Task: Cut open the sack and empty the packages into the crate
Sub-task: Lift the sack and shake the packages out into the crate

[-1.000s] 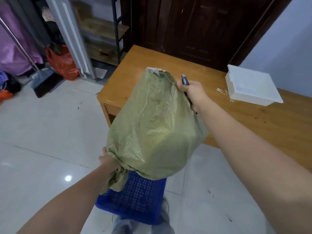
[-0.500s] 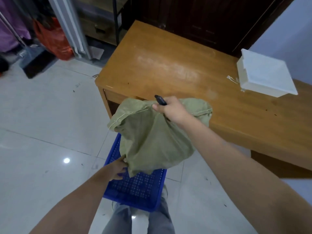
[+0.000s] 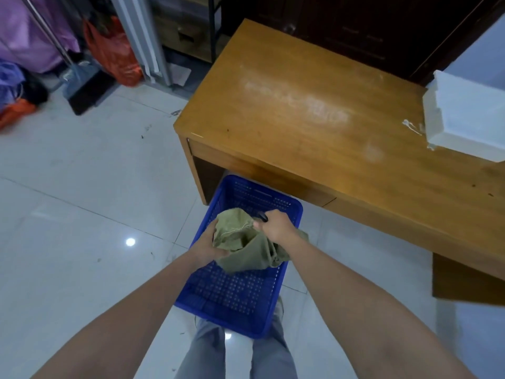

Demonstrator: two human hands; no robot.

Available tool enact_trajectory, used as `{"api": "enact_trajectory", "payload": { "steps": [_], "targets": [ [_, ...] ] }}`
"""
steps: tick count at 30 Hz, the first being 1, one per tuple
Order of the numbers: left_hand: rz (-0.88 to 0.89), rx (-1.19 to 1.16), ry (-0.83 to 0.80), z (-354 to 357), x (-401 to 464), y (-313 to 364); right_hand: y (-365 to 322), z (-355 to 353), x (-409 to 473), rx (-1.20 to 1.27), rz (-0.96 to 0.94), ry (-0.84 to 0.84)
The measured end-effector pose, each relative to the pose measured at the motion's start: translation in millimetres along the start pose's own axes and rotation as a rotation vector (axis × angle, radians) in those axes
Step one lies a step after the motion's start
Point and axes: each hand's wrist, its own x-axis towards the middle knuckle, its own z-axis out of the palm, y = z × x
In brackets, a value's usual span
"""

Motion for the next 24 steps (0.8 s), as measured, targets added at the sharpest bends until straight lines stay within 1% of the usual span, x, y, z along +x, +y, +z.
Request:
{"api": "enact_trajectory", "payload": {
  "steps": [2, 3, 4, 6, 9, 11, 13, 15, 16, 17, 20, 21, 22, 24],
  "targets": [
    [0.129, 0.256, 0.064, 1.3, 5.9, 8.8, -13.9, -7.2, 1.4, -0.019, -0.037, -0.013],
    [0.166, 0.359, 0.103, 2.4, 9.3, 13.3, -19.7, -12.1, 1.8, -0.037, -0.058, -0.02],
    [0.186, 0.41, 0.133, 3.6, 11.4, 19.1, -24.0, -17.5, 1.6, -0.055, -0.082, -0.027],
    [0.179, 0.447, 0.188, 5.8, 11.6, 29.9, -27.4, -26.8, 1.2, -0.077, -0.13, -0.034],
    [0.158, 0.592, 0.262, 6.8, 6.4, 44.2, -23.3, -33.7, -1.9, -0.074, -0.16, -0.034],
    [0.185, 0.539, 0.334, 8.5, 3.8, 53.9, -16.6, -33.1, -2.2, 0.001, -0.162, -0.022],
    [0.193, 0.483, 0.387, 9.4, 0.2, 65.0, -5.5, -29.7, -1.8, 0.137, -0.158, 0.019],
    [0.186, 0.493, 0.387, 6.2, -2.1, 73.5, 7.7, -23.8, -1.3, 0.256, -0.16, 0.064],
    [0.18, 0.513, 0.371, 4.2, -3.3, 75.9, 15.4, -20.3, -0.9, 0.273, -0.155, 0.08],
    [0.178, 0.548, 0.347, 2.7, -4.9, 78.0, 23.3, -16.7, -1.1, 0.231, -0.137, 0.102],
    [0.191, 0.665, 0.279, 1.6, -7.8, 77.2, 45.7, -4.2, -3.5, -0.078, -0.04, 0.182],
    [0.193, 0.688, 0.266, 1.8, -9.8, 76.4, 50.6, -1.2, -4.8, -0.14, -0.005, 0.207],
    [0.199, 0.704, 0.255, 1.9, -10.6, 74.9, 56.3, 1.1, -4.4, -0.166, 0.025, 0.229],
    [0.215, 0.75, 0.218, 1.1, -13.7, 73.0, 62.5, 0.9, -2.9, -0.127, 0.083, 0.254]
  ]
}}
